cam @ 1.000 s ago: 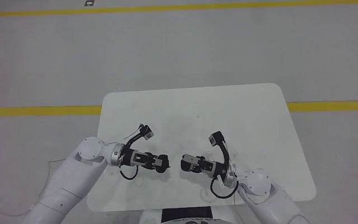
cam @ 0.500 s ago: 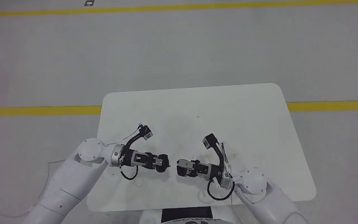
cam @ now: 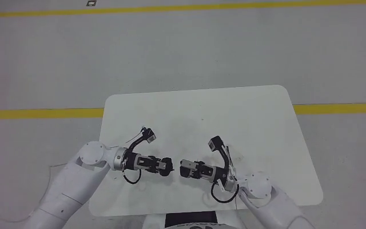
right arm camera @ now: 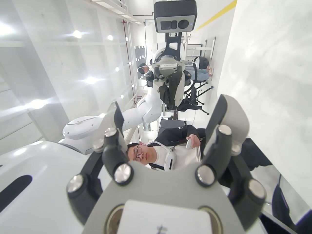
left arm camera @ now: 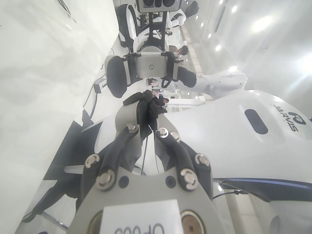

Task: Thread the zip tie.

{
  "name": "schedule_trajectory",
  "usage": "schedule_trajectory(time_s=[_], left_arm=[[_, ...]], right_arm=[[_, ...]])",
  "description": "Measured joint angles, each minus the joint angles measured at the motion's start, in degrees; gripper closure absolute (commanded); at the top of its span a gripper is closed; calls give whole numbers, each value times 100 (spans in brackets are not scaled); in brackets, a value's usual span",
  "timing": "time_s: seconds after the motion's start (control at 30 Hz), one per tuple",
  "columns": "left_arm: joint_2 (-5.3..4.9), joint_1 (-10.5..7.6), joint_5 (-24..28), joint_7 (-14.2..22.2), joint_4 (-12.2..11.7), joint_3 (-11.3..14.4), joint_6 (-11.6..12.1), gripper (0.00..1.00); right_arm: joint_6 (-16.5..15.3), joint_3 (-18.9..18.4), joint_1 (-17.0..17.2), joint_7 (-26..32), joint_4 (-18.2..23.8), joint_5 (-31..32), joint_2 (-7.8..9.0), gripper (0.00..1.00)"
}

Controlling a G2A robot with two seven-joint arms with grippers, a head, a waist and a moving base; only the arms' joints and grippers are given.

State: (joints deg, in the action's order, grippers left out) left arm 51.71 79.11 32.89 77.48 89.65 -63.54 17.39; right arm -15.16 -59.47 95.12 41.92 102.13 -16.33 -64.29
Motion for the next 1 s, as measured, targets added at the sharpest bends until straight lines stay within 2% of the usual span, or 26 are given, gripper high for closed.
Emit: schedule_trajectory(time_s=[0.07, 0.27, 0.57, 0.73, 1.0], left_arm=[[0, 0, 0, 0, 0, 0, 0, 100], [0, 0, 0, 0, 0, 0, 0, 100], [0, 0, 0, 0, 0, 0, 0, 100], [0, 0, 0, 0, 0, 0, 0, 100], [0, 0, 0, 0, 0, 0, 0, 100]], right_arm=[[-22, 18, -13, 37, -23, -18, 3, 78], [-45, 73, -58, 98, -53, -15, 9, 76], [-146, 200, -123, 114, -65, -5, 6, 83], [-86, 257, -154, 152, -59, 51, 13, 88], [-66, 332, -200, 175, -91, 64, 20, 89]])
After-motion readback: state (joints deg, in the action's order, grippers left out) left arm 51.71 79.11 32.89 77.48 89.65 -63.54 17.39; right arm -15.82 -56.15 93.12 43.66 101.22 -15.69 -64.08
